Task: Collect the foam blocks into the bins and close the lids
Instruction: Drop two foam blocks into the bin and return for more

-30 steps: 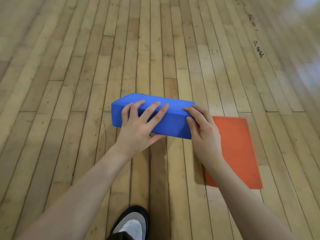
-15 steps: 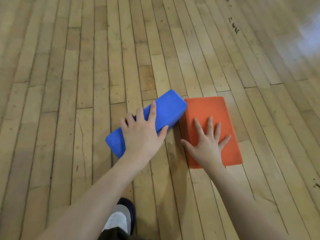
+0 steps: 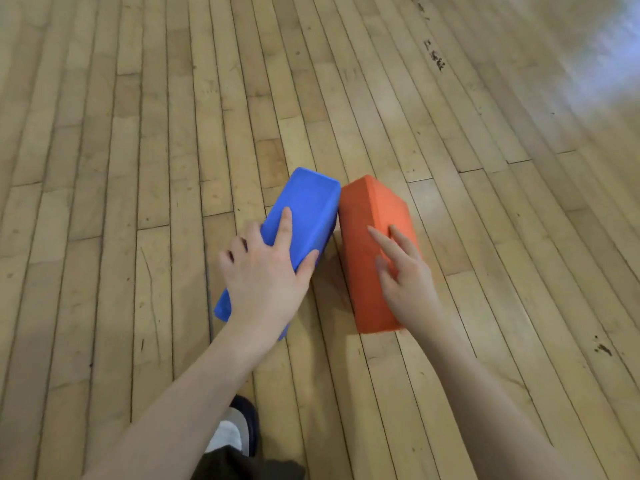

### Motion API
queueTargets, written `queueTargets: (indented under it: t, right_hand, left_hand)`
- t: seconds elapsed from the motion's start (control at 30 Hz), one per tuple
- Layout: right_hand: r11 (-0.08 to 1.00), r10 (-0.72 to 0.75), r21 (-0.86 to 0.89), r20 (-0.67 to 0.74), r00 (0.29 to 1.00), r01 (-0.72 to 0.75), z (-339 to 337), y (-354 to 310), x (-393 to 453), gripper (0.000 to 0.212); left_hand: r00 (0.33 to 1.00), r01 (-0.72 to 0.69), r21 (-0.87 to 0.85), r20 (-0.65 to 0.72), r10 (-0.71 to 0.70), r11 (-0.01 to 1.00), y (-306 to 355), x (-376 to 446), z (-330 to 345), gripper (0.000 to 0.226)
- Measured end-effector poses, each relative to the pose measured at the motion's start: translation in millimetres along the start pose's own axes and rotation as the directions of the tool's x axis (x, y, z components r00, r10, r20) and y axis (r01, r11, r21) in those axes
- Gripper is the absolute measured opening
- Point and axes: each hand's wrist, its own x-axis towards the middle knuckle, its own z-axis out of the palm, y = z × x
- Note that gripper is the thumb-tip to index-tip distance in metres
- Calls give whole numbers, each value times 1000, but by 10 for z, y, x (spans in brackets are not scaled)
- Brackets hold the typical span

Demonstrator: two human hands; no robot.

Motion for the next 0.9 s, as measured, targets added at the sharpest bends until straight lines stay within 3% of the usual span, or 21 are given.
queueTargets:
  t: [0.07,0.13,0.27,0.37,0.5,0.67,0.77,0.9]
  right_hand:
    - [1000,13,-27,3,1000,-13,-70,13,-38,42]
    - [989,46,-139,-25,999,-49,-148,27,-69,43]
    - [851,99,-514,-39,994,-105,-191,-12,-162,87]
    - [798,73,-600,6,997,-55,-132,-13,-203,89]
    - [846,6,-534,-13,1000,-13,-108,-158,-225,65]
    - [929,-184,-340,-74,980,148,-3,-844,-303,62]
    - [921,-345,-216,-65,936,324,197,-1491,-353,60]
    - [860,-500,-94,40,865,502,558,-2379,-570,61]
  left_hand:
    - [987,-1,30,160,-3,1000,53,-16,10,70]
    - [971,-73,27,232,65,997,77,-95,69,75]
    - [952,-165,-42,255,171,985,47,-220,85,82]
    - [958,-157,-78,230,171,985,14,-304,73,79]
    - [973,-81,-175,199,116,981,-76,-332,-1,62]
    - [999,44,-332,2,-46,942,-455,-402,-577,53]
    - [968,102,-311,-188,-166,945,-862,-542,-1088,60]
    - [892,226,-229,-343,-296,947,-1587,-894,-1702,56]
